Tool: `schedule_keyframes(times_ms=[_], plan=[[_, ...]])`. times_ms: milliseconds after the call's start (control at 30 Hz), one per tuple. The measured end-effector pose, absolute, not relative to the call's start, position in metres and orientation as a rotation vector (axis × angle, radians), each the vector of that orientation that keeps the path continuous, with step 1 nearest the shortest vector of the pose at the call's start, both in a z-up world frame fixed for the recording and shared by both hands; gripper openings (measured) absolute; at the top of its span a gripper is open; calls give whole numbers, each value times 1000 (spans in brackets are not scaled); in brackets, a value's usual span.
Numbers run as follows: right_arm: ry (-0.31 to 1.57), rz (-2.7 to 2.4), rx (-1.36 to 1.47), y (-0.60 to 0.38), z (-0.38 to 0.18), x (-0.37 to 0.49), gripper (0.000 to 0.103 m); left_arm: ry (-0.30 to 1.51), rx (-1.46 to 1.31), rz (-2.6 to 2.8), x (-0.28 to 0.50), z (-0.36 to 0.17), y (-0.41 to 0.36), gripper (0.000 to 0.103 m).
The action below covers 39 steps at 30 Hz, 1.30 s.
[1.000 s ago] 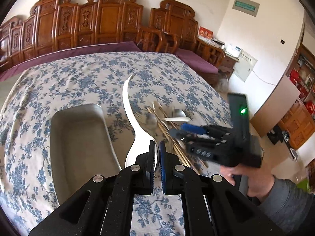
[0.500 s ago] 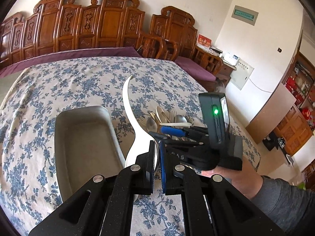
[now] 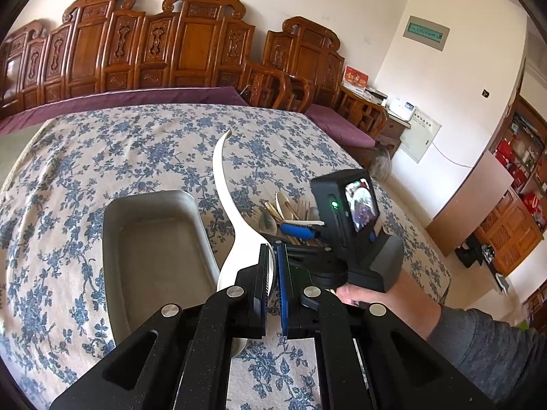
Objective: Organize utensils
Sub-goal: 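Open the left tool over the tray while the right tool grasps a metal spoon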
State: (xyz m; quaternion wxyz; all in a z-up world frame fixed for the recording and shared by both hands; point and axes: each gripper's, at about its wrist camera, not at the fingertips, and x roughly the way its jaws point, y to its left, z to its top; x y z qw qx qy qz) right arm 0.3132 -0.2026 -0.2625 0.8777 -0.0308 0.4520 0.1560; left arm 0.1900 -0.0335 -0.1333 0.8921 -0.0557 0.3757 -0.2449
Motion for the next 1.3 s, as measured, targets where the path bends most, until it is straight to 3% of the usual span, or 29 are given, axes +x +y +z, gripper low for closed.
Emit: schedule_keyframes(times_ms=[233,300,1300], plan=[[932,306,-143,-189,-265,327,43,781,-94,-482,191,-135,-32,4],[927,309,-144,-190,-265,326,32,778,-76,-467,190,-134,-32,4],[644,487,19,-206,-147,247,31,955,24,-281,211,-195,7,4]])
